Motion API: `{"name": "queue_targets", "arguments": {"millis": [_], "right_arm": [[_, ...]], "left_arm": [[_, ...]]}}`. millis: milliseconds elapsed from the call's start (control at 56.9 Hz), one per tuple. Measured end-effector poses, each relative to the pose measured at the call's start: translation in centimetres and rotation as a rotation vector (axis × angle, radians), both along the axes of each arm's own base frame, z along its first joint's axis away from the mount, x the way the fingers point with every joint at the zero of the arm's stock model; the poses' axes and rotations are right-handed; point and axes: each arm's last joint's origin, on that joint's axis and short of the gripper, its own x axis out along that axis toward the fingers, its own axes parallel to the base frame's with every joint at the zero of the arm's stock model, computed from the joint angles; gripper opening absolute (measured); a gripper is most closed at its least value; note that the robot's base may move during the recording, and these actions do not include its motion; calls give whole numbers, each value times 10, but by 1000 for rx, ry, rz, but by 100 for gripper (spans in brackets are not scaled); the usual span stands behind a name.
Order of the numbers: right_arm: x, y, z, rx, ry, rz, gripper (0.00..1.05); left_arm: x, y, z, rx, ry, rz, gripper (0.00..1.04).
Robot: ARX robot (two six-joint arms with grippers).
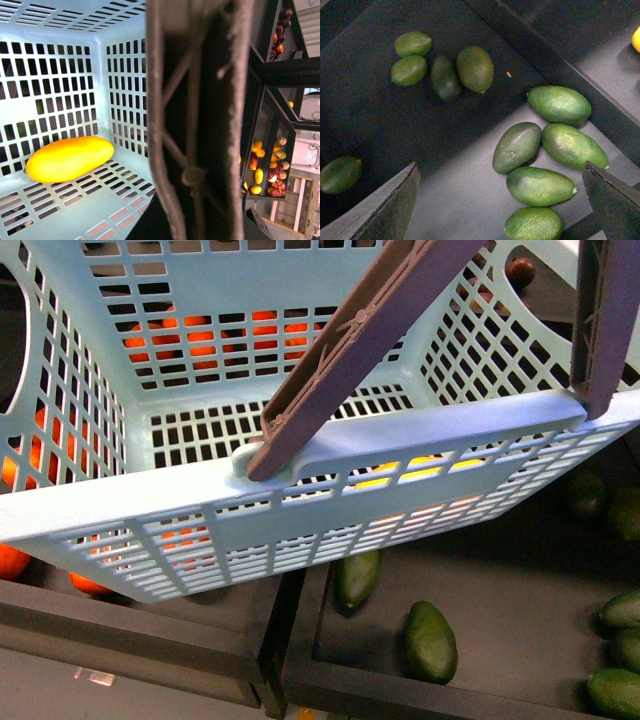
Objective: Pick mango and avocado into basket
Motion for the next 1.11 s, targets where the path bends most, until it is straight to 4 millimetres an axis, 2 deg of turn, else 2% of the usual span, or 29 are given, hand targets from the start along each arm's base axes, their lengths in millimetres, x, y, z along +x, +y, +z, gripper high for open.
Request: {"name": "queue_targets", "arguments": {"millis": [176,369,580,756,949,1108], "right_arm": [[18,-12,-43,52,80,-95,97],[25,-18,-84,89,164,-148,97],[40,0,-124,119,222,-163,97],[51,8,-137,132,237,-175,97],[71,9,-142,134,222,-197,97],[78,8,-150,131,234,-205,97]], "left_arm": [[0,-1,0,-4,3,-5,5],[0,0,0,1,0,3,5],[0,0,0,-1,1,2,5],[0,0,0,0,1,2,5],[0,0,0,0,0,2,5],[0,0,0,0,1,2,5]]}}
